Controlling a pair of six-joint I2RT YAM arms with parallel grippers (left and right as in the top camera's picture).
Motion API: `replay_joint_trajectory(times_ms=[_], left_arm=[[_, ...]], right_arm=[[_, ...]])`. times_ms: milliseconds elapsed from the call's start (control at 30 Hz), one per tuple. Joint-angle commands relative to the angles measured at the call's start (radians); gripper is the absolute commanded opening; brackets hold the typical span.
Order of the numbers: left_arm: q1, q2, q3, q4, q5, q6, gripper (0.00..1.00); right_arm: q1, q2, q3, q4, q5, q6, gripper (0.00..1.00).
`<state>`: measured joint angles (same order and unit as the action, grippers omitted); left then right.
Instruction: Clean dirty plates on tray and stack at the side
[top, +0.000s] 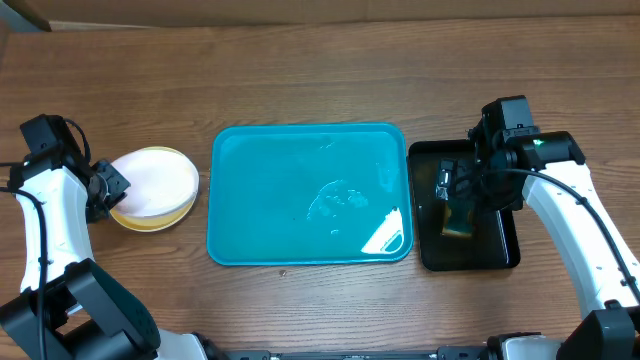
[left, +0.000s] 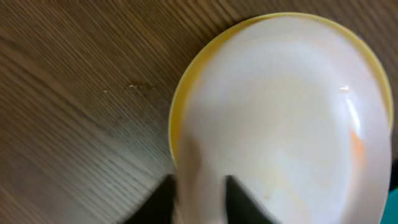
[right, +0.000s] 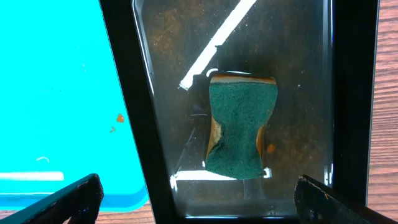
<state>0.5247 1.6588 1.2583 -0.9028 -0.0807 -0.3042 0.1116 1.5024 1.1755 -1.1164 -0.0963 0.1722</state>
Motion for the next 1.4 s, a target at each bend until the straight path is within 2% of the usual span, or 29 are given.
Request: replay_joint_trajectory(times_ms=[0, 100, 233, 300, 500, 567, 667, 800, 933, 1133, 1367], left_arm=[[0.005, -0.010, 0.002, 0.007, 0.064, 0.013, 0.54], [0.004, -0.029, 0.002, 0.007, 0.092, 0.013, 0.65], [-0.010, -0.084, 0.002, 0.014, 0.211, 0.027, 0.68], [-0.034, -0.121, 0.002, 0.019, 0.275, 0.047, 0.75], [-0.210, -0.219, 0.002, -0.011, 0.298, 0.147, 0.82], [-0.277, -0.226, 0.002, -0.063, 0.285, 0.161, 1.00], [-0.350, -0.225, 0.001, -0.206, 0.207, 0.164, 1.00], [-0.380, -0.225, 0.001, -0.409, 0.201, 0.176, 1.00], [-0.380, -0.247, -0.003, -0.508, 0.202, 0.216, 1.00], [-0.381, -0.439, -0.114, -0.431, 0.229, 0.216, 1.00], [-0.381, -0.875, -0.326, -0.213, 0.291, 0.261, 1.00]], right_arm=[[0.002, -0.018, 0.013, 0.003, 0.005, 0.006, 1.00], [0.002, -0.018, 0.013, 0.003, 0.005, 0.006, 1.00], [0.002, -0.018, 0.013, 0.008, -0.029, 0.006, 1.00], [0.002, -0.018, 0.013, 0.025, -0.064, 0.006, 1.00], [0.002, -0.018, 0.013, 0.139, -0.167, -0.026, 1.00], [0.002, -0.018, 0.013, 0.154, -0.166, -0.057, 1.00], [0.002, -0.018, 0.014, 0.099, -0.136, -0.072, 1.00], [0.000, -0.023, 0.014, 0.000, -0.032, -0.014, 1.00], [0.001, -0.062, 0.012, -0.041, -0.027, -0.008, 1.00], [0.001, -0.250, -0.056, 0.003, -0.027, -0.004, 1.00], [0.000, -0.608, -0.220, 0.111, -0.010, -0.005, 1.00]])
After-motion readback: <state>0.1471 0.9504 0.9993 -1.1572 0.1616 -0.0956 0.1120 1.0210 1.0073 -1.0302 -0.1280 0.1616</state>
